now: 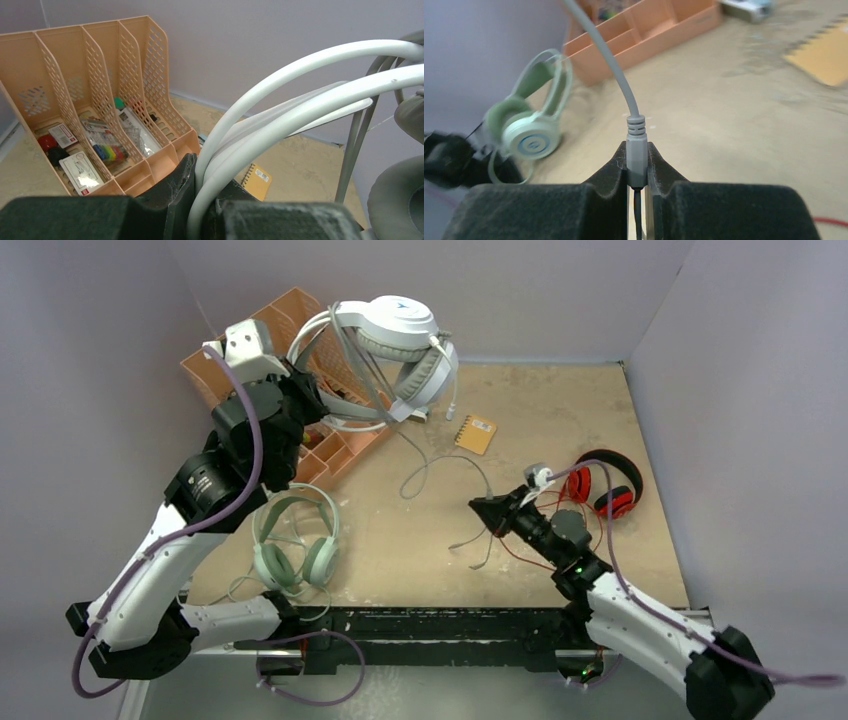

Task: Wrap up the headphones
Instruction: Wrap the headphones cable around the headphones.

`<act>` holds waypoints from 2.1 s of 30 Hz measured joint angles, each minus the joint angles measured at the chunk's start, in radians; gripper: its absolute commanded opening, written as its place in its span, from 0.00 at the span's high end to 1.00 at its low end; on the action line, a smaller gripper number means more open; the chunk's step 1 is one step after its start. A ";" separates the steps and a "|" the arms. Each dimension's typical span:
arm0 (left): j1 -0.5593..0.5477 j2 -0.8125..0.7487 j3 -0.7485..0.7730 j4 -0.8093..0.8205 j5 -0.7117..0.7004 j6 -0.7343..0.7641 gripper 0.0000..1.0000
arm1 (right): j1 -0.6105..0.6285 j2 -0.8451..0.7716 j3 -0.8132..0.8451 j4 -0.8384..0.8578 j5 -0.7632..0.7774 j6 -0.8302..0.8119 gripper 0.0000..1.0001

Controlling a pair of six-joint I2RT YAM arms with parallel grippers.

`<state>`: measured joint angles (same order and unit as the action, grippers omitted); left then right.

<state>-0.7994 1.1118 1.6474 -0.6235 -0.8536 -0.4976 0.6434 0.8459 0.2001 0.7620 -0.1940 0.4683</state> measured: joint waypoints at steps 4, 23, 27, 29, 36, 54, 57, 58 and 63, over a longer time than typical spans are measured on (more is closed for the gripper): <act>0.000 -0.017 0.003 -0.004 -0.011 0.004 1.00 | -0.078 -0.118 0.000 -0.222 0.139 0.010 1.00; 0.000 -0.101 0.209 -0.227 0.350 0.007 1.00 | -0.398 0.333 0.362 -0.505 0.026 0.039 1.00; 0.001 -0.057 0.213 -0.289 0.577 0.050 1.00 | -0.457 0.400 0.473 -0.569 -0.016 0.000 1.00; 0.000 -0.034 0.176 -0.316 0.694 0.080 1.00 | -0.491 0.434 0.531 -0.615 -0.034 -0.018 1.00; -0.002 0.026 -0.186 -0.404 0.792 0.201 1.00 | -0.629 0.486 0.725 -0.784 -0.031 -0.071 1.00; -0.153 0.212 -0.483 -0.136 0.580 0.251 1.00 | -0.663 0.686 1.197 -1.077 -0.232 -0.240 1.00; -0.179 0.222 -0.483 -0.092 0.579 0.256 1.00 | -0.662 0.753 1.270 -1.090 -0.251 -0.245 1.00; -0.185 0.224 -0.485 -0.076 0.578 0.256 1.00 | -0.662 0.774 1.293 -1.095 -0.254 -0.245 1.00; -0.197 0.233 -0.506 -0.024 0.557 0.254 1.00 | -0.661 0.904 1.450 -1.150 -0.283 -0.249 1.00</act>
<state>-0.9966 1.3449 1.1416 -0.6472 -0.2966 -0.2436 -0.0174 1.7500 1.6505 -0.3882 -0.4774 0.2188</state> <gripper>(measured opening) 0.082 0.115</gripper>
